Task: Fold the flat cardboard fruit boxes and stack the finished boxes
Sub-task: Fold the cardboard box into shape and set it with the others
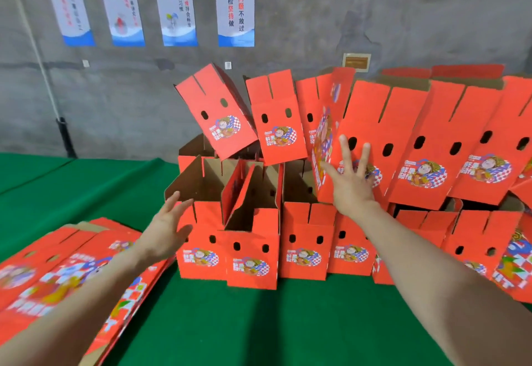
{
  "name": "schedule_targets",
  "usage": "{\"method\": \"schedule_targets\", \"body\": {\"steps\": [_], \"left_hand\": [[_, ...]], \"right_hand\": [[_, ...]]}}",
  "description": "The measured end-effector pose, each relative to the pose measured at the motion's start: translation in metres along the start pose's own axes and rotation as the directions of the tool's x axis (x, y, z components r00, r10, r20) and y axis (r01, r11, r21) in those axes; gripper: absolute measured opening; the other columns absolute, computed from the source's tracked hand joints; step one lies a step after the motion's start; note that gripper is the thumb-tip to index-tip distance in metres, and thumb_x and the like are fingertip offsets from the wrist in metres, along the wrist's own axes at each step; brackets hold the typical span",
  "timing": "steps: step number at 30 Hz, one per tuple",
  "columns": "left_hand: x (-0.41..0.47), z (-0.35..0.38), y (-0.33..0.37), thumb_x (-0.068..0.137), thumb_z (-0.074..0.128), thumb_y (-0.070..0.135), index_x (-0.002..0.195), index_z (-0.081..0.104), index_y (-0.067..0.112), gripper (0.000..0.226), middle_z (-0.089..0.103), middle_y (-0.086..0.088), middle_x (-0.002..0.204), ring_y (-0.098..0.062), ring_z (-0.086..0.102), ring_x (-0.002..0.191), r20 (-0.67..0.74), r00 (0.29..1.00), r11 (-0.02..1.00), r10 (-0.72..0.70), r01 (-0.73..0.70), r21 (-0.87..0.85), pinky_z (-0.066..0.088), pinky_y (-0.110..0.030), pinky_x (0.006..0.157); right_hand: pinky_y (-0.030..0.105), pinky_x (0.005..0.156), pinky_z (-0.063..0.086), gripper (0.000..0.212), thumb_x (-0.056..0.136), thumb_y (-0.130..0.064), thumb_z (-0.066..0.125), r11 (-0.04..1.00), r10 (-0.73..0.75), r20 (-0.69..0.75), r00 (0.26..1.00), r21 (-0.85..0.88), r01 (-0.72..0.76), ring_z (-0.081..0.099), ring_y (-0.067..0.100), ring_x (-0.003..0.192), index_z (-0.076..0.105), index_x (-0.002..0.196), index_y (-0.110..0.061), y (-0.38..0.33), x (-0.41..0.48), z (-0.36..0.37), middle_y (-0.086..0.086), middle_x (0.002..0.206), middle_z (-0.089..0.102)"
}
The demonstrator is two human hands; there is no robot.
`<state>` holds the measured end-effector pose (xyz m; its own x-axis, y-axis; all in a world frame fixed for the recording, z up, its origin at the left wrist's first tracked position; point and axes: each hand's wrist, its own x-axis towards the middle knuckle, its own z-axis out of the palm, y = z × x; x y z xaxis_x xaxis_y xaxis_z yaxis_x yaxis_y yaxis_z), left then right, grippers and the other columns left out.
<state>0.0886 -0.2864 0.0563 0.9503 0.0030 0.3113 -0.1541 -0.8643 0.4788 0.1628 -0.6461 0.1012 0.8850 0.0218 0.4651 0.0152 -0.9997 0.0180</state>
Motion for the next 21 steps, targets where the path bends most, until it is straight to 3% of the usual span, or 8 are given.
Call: {"method": "schedule_targets", "body": {"steps": [4, 8, 11, 15, 18, 21], "left_hand": [[-0.040, -0.033, -0.055, 0.090, 0.060, 0.005, 0.144, 0.037, 0.006, 0.059, 0.015, -0.020, 0.156, -0.029, 0.020, 0.144, 0.006, 0.988, 0.987, -0.154, 0.153, 0.052, 0.019, -0.029, 0.113], [-0.072, -0.049, -0.096, 0.091, 0.059, 0.007, 0.144, 0.035, 0.006, 0.059, 0.016, -0.019, 0.156, -0.031, 0.024, 0.143, 0.044, 0.975, 0.973, -0.216, 0.211, 0.096, 0.022, -0.031, 0.112], [-0.090, -0.057, -0.122, 0.091, 0.059, 0.009, 0.145, 0.033, 0.007, 0.060, 0.015, -0.018, 0.156, -0.030, 0.024, 0.143, 0.094, 0.964, 0.965, -0.247, 0.237, 0.110, 0.023, -0.030, 0.111], [-0.114, -0.062, -0.170, 0.093, 0.059, 0.016, 0.147, 0.029, 0.007, 0.063, 0.019, -0.017, 0.156, -0.028, 0.024, 0.143, 0.157, 0.939, 0.942, -0.306, 0.276, 0.189, 0.023, -0.030, 0.112], [-0.133, -0.057, -0.213, 0.093, 0.059, 0.027, 0.148, 0.024, 0.008, 0.068, 0.022, -0.013, 0.156, -0.024, 0.028, 0.142, 0.237, 0.885, 0.901, -0.400, 0.333, 0.277, 0.025, -0.028, 0.112], [-0.151, -0.045, -0.251, 0.094, 0.053, 0.038, 0.151, 0.015, 0.012, 0.073, 0.012, -0.007, 0.159, -0.019, 0.018, 0.145, 0.261, 0.826, 0.837, -0.500, 0.385, 0.388, 0.024, -0.037, 0.115]], "right_hand": [[0.063, 0.113, 0.011, 0.073, 0.082, -0.009, 0.064, 0.984, 0.065, -0.061, 0.996, 0.168, -0.054, -0.017, 0.047, 0.142, 0.032, 0.146, -0.022, -0.049, -0.015, -0.007, 0.014, 0.155, -0.027], [0.043, 0.117, 0.017, 0.051, 0.090, -0.013, 0.059, 0.868, -0.160, -0.130, 0.979, 0.454, 0.202, 0.002, 0.033, 0.147, 0.042, 0.137, -0.005, -0.132, -0.044, -0.011, 0.018, 0.159, 0.001], [0.034, 0.115, 0.020, 0.046, 0.092, -0.013, 0.057, 0.725, -0.269, -0.107, 0.957, 0.631, 0.275, 0.018, 0.027, 0.145, 0.043, 0.136, -0.005, -0.196, -0.073, -0.011, 0.013, 0.157, 0.017], [0.030, 0.114, 0.022, 0.044, 0.093, -0.011, 0.054, 0.629, -0.412, -0.038, 0.910, 0.711, 0.315, 0.028, 0.025, 0.141, 0.043, 0.136, -0.005, -0.271, -0.115, 0.009, 0.011, 0.155, 0.025], [0.034, 0.113, 0.028, 0.045, 0.096, -0.015, 0.051, 0.620, -0.533, 0.081, 0.842, 0.714, 0.325, 0.030, 0.025, 0.140, 0.039, 0.139, -0.008, -0.318, -0.147, 0.032, 0.007, 0.155, 0.024], [0.039, 0.106, 0.038, 0.044, 0.096, -0.012, 0.048, 0.634, -0.620, 0.192, 0.761, 0.694, 0.341, 0.041, 0.029, 0.131, 0.039, 0.138, -0.007, -0.358, -0.173, 0.055, 0.005, 0.150, 0.029]]}}
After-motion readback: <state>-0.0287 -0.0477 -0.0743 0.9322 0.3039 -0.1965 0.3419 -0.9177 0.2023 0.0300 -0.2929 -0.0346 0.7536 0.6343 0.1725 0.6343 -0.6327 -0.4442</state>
